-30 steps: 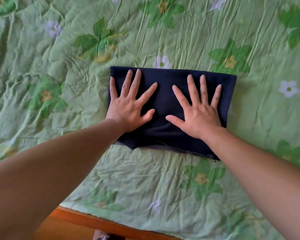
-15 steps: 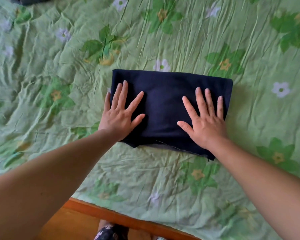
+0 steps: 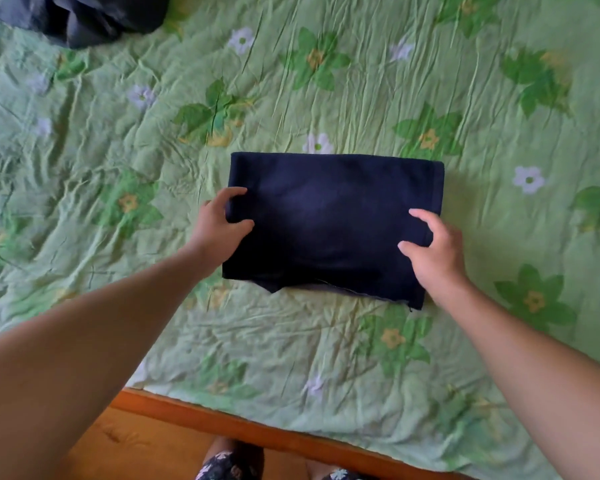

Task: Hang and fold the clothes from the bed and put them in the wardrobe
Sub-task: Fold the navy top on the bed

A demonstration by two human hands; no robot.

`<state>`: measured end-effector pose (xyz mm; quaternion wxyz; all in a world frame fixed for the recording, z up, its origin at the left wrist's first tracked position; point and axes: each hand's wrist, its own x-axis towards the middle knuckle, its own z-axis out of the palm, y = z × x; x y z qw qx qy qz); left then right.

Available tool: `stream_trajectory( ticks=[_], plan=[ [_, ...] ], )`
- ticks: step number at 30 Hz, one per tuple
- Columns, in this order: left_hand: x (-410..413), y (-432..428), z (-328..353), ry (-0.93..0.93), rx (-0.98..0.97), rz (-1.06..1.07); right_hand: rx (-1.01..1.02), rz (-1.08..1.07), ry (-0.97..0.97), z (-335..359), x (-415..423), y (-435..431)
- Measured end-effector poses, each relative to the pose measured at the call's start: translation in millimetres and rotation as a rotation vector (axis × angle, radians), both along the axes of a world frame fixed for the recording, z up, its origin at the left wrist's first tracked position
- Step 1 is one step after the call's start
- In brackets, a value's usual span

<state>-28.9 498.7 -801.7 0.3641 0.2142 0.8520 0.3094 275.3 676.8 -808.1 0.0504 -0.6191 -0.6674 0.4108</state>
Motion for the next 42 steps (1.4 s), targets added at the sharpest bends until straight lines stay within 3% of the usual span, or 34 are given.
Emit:
stream_trajectory(
  ticks=[2, 4, 10, 15, 23, 32, 42],
  plan=[
    [-3, 3, 6, -0.131, 0.018, 0.008, -0.185, -0.059, 0.057, 7, -3, 7],
    [-2, 6, 18, -0.087, 0.004, -0.08, -0.249, -0.042, 0.067, 19, -6, 10],
    [6, 27, 97, 0.271, -0.112, -0.549, -0.012, 0.19, -0.156, 100, -24, -7],
    [24, 54, 219, 0.394, -0.149, -0.841, 0.036, 0.278, -0.234, 224, -15, -25],
    [92, 93, 431, 0.61, -0.144, -1.222, 0.041, 0.156, -0.26, 438, 66, -48],
    [288, 113, 624, 0.783, 0.064, -1.552, 0.108, -0.133, -0.296, 626, 241, -119],
    [573, 74, 688, 0.773, 0.218, -1.807, 0.164, -0.397, -0.324, 696, 497, -243]
  ],
)
